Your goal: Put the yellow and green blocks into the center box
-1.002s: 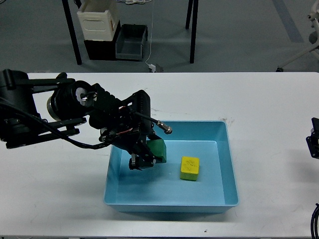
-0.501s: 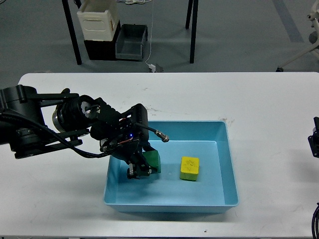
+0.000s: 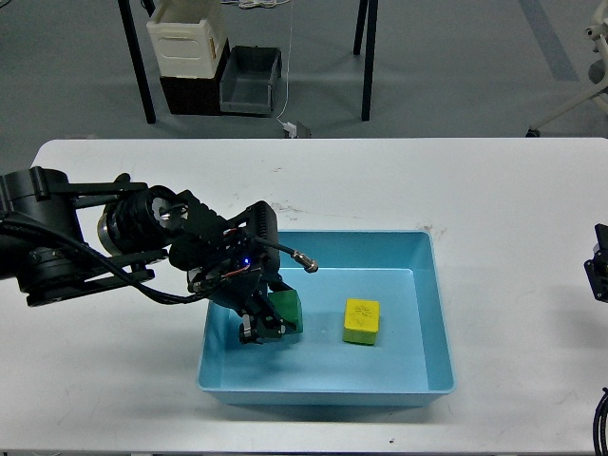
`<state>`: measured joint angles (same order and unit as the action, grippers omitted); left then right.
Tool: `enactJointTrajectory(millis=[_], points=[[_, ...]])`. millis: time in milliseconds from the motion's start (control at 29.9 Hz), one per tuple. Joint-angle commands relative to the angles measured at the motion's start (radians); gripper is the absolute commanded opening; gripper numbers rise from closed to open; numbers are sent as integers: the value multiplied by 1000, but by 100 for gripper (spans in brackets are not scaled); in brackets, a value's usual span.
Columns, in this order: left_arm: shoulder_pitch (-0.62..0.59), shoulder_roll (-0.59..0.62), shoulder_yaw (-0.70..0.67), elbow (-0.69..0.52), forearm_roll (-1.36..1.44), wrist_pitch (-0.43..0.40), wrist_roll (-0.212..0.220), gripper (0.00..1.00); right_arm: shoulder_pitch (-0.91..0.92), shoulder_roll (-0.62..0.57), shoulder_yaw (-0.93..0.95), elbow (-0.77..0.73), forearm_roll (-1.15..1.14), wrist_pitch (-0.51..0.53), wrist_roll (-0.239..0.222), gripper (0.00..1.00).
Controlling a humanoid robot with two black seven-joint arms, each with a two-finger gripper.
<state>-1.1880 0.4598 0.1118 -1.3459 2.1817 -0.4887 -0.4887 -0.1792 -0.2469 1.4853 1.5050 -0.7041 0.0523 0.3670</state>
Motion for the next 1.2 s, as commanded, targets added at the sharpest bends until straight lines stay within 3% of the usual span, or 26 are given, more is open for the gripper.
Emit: enactJointTrajectory(millis=[0, 33, 134, 367, 501, 601, 802, 935, 1169], points=[[1, -1, -1, 2, 0, 0, 0, 74, 0, 1, -2, -2, 0, 0, 0, 100], [1, 0, -1, 2, 0, 0, 0, 80, 1, 1, -2, -3, 0, -2, 0, 100], [1, -3, -4, 5, 0, 0, 0, 83, 4, 1, -4, -5, 0, -2, 0, 100], [5, 16, -24, 16, 0, 0, 0, 83, 9, 31, -3, -5, 1, -2, -2, 100], [5, 62, -145, -2, 0, 0, 0, 91, 10, 35, -8, -8, -3, -3, -2, 100], [10, 77, -257, -9, -282, 0, 0, 96, 14, 32, -39, -17, -3, 6, 0, 100], [45, 143, -307, -16, -894, 0, 0, 99, 17, 55, -77, -3, 3, 15, 30, 100], [215, 152, -515, -70, -997, 0, 0, 100, 59, 81, -69, -3, 70, 41, 21, 100], [637, 33, -883, -70, -1121, 0, 0, 100, 98, 81, -65, -15, 454, 256, 1, 100]])
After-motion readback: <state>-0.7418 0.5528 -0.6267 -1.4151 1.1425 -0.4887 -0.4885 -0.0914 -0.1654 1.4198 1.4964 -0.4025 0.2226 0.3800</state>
